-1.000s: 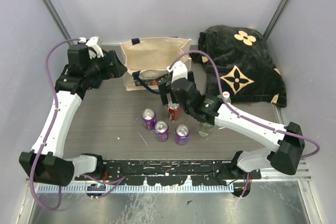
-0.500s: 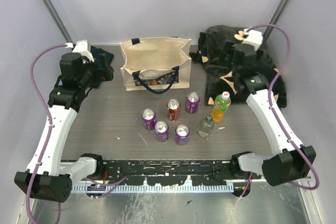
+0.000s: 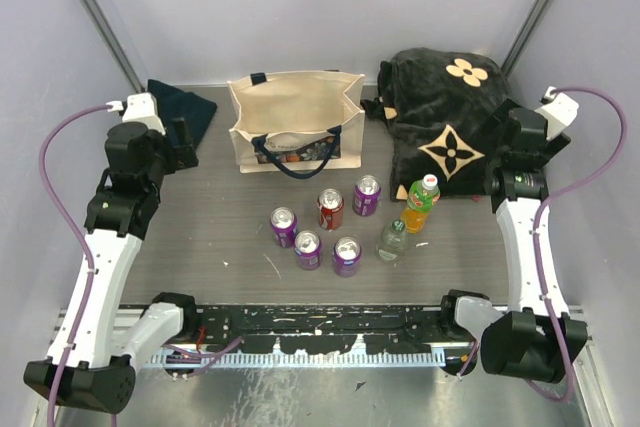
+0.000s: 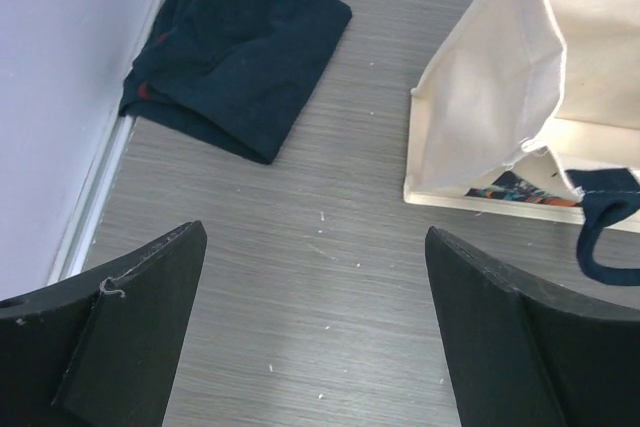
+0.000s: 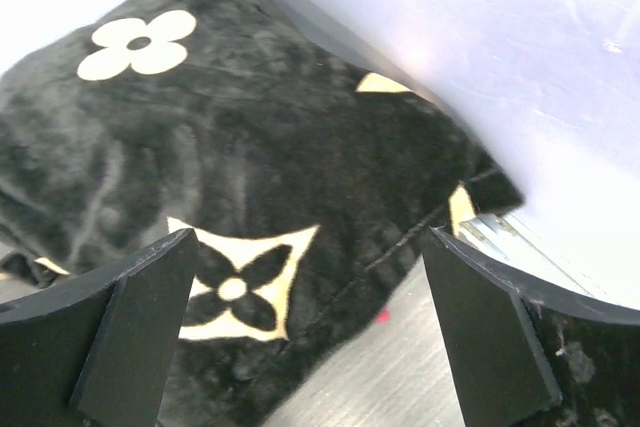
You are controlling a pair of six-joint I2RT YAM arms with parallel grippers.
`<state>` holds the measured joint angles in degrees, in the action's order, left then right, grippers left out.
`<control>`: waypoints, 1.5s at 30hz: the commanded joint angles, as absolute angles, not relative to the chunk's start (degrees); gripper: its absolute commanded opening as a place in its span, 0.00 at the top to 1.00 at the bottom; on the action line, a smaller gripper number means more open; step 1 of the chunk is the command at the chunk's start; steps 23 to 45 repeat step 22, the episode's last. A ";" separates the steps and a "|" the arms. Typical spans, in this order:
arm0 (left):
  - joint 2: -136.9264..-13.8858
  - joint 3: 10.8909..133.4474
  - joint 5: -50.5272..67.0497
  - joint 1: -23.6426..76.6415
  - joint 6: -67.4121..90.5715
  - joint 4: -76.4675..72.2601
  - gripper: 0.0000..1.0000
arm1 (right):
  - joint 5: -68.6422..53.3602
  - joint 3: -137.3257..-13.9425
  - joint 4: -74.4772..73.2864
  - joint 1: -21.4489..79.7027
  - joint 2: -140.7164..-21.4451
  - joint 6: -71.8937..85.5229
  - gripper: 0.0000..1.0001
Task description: Take the beverage out of the canvas bag
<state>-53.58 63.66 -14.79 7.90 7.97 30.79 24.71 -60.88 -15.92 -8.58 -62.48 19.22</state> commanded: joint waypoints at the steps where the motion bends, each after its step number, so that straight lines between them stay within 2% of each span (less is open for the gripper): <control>1: -50.17 60.27 -18.26 7.65 6.42 29.62 0.02 | 32.14 -57.09 -10.13 -9.21 -56.85 19.86 0.00; 10: -45.41 56.91 -21.55 7.63 6.68 29.27 0.02 | 39.89 -48.38 -6.50 -9.21 -48.87 21.06 0.00; 21: -43.99 55.10 -25.62 7.64 8.05 30.78 0.02 | 40.17 -48.89 -8.96 -9.19 -48.87 20.50 0.00; 45: -43.70 54.68 -25.58 7.65 8.10 30.37 0.02 | 40.17 -49.05 -8.96 -9.15 -48.85 20.40 0.00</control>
